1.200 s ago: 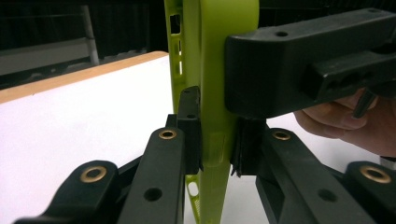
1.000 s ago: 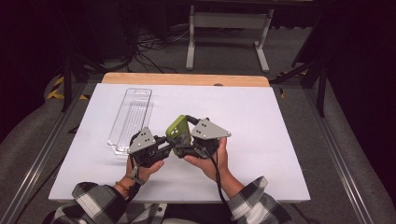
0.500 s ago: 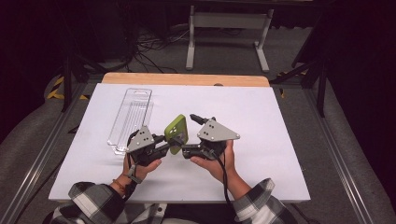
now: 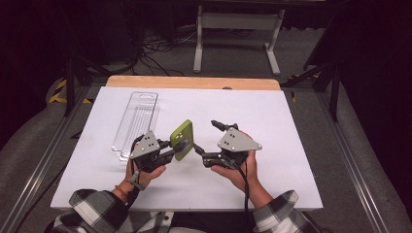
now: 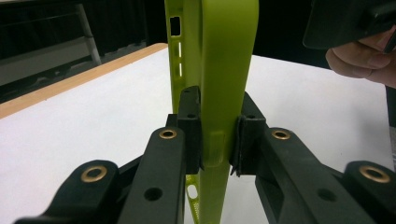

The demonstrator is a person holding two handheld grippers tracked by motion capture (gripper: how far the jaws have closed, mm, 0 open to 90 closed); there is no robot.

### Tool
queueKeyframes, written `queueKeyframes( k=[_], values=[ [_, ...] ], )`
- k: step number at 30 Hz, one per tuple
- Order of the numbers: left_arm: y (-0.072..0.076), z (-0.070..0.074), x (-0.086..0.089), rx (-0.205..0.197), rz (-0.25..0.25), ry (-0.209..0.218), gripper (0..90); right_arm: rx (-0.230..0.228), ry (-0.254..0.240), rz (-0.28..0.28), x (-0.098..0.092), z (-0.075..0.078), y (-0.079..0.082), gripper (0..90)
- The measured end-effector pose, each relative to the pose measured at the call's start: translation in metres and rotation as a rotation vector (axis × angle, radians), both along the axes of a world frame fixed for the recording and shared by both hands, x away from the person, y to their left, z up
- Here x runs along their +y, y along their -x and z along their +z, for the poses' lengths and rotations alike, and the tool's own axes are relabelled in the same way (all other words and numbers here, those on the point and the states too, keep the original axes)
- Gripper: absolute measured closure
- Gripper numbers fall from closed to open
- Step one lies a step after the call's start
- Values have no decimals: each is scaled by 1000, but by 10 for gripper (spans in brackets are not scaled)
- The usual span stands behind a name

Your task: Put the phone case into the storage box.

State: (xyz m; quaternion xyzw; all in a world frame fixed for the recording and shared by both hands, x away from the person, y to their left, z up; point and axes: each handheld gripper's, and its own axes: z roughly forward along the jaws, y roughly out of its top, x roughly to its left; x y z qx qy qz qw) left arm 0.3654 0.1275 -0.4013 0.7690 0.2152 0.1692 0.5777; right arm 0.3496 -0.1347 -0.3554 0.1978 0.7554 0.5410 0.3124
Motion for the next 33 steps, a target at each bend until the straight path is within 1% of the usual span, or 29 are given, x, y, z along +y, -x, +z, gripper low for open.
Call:
queueKeyframes(
  k=[3, 6, 8, 9, 10, 12, 13, 14, 15, 16, 17, 21, 23, 26, 27, 29, 31, 32, 33],
  values=[
    [-1, 0, 1, 0, 1, 1, 776, 3, 20, -10, -6, -5, 1, 160],
    [-1, 0, 1, -1, 0, -8, 777, -2, 44, -31, -12, -10, 2, 159],
    [0, 0, 2, -12, -1, -26, 777, -5, 42, -45, -16, -13, 3, 153],
    [0, 0, 2, -12, -1, -26, 777, -5, 42, -45, -16, -13, 3, 153],
    [0, 1, 3, -14, -3, -31, 777, -13, 46, -61, -19, -16, 4, 146],
    [-1, 1, 4, -18, 2, -27, 776, -17, 43, -65, -23, -19, 6, 143],
    [-1, 1, 4, -12, 0, -27, 777, -20, 38, -66, -25, -20, 7, 143],
    [-1, 2, 6, -28, 6, -32, 776, -19, 35, -65, -26, -21, 8, 142],
    [-2, 2, 7, -27, 7, -32, 777, -22, 38, -65, -28, -22, 9, 140],
    [-1, 3, 7, -17, 3, -32, 776, -25, 44, -64, -29, -23, 9, 139],
    [-2, 3, 8, -19, 7, -28, 776, -23, 49, -63, -30, -24, 10, 136],
    [-2, 4, 9, -30, 8, -40, 777, -37, 53, -75, -35, -29, 12, 111],
    [-2, 4, 9, -27, 6, -42, 776, -24, 56, -82, -38, -32, 13, 111],
    [-2, 5, 9, -24, 2, -41, 776, -23, 68, -87, -41, -36, 15, 113],
    [-2, 5, 10, -25, 2, -41, 776, -16, 69, -86, -42, -37, 15, 113],
    [-2, 6, 11, -26, -4, -49, 776, -12, 69, -89, -45, -38, 17, 113],
    [-2, 7, 12, -34, 3, -40, 777, -7, 59, -89, -48, -39, 18, 113],
    [-2, 8, 13, -38, 2, -49, 776, -6, 53, -92, -50, -39, 19, 113],
    [-2, 8, 14, -37, 3, -46, 776, -8, 53, -96, -51, -40, 19, 112]
  ],
)
